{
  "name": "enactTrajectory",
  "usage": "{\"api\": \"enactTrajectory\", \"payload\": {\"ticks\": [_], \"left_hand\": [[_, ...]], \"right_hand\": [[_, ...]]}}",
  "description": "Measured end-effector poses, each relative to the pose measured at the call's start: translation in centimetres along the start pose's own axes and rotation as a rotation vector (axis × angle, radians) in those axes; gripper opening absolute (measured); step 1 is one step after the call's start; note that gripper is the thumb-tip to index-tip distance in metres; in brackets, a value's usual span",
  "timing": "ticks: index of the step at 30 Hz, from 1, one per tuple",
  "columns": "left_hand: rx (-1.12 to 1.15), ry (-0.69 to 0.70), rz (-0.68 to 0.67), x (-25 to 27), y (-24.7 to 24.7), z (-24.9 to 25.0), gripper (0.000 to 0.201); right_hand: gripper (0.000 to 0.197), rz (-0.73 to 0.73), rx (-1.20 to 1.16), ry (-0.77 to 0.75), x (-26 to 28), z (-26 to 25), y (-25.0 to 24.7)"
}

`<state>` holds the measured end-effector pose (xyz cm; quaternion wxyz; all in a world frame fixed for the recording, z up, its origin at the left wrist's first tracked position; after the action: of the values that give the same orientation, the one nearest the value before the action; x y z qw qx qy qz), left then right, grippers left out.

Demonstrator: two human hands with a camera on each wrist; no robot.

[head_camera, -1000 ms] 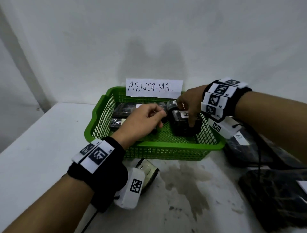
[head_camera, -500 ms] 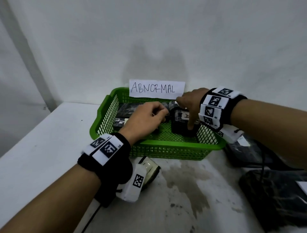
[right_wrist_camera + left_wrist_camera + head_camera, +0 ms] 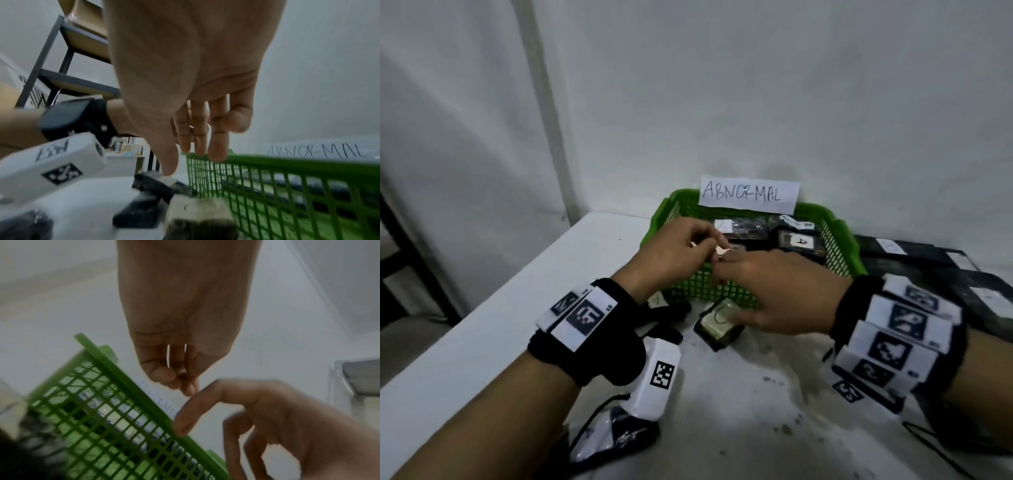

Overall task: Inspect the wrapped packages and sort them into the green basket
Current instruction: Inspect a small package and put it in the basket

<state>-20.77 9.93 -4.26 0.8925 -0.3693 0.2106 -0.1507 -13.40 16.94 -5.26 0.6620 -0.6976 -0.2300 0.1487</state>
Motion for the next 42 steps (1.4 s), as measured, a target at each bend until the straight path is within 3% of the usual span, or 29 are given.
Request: {"api": "enactTrajectory", "payload": {"ticks": [3,6,9,12,16,20,23,25,27,32,37,42], "left_hand": [[-0.074,-0.076,-0.132,2.5,1.6,-1.7,0.021],[-0.064,-0.159,-0.215,4.2,2.9,-3.3,0.021],[-0.007,-0.235,-0.268,5.2,3.3,-4.1,0.036],[0.194,-0.236,-0.286,5.8,3.4,-3.0,0.042],[0.445,-0.126,-0.115,4.5,1.8,-0.9,0.026],[0.663,-0.091,0.064,1.8,0.2,0.5,0.026],[0.675,-0.029,0.155,-0.5,-0.5,2.3,0.028],[0.630,0.007,0.157,-1.8,0.0,3.7,0.029],[0.631,0.019,0.147,-2.7,1.0,4.7,0.028],[0.651,0.010,0.124,-3.1,2.6,5.0,0.026],[0.602,0.045,0.110,-3.0,2.8,5.5,0.032],[0.551,0.051,0.102,-3.2,3.3,5.1,0.024]], "right_hand": [[0.076,-0.090,0.060,0.099,-0.9,1.0,4.1],[0.060,-0.064,0.055,0.171,-1.4,2.1,6.0],[0.046,0.141,-0.089,0.214,-0.4,2.7,4.2],[0.046,0.417,-0.257,0.239,1.6,3.3,0.9],[0.052,0.651,-0.395,0.133,3.1,3.2,-2.5],[0.075,0.675,-0.798,0.086,3.6,6.1,-4.2],[0.054,0.771,-1.301,0.123,3.4,10.0,-4.3],[0.034,0.822,-1.481,0.126,3.4,11.8,-4.4],[0.026,0.862,-1.511,0.104,4.0,12.7,-4.8],[0.029,0.861,-1.476,0.099,4.3,13.4,-4.3],[0.026,0.883,-1.589,0.067,4.3,13.2,-4.2],[0.024,0.952,-1.454,0.134,4.9,13.6,-3.7]]}}
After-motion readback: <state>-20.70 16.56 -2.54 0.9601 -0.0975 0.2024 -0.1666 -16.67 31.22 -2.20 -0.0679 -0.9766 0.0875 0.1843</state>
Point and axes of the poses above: each hand's wrist, its own x-axis away from the middle knuckle, its own y-axis out of the palm, z = x × y, the point moved 10 cm from there along -x, towards the middle knuckle, and after that the axes turned 11 degrees about -x, right-handed, at the moved point
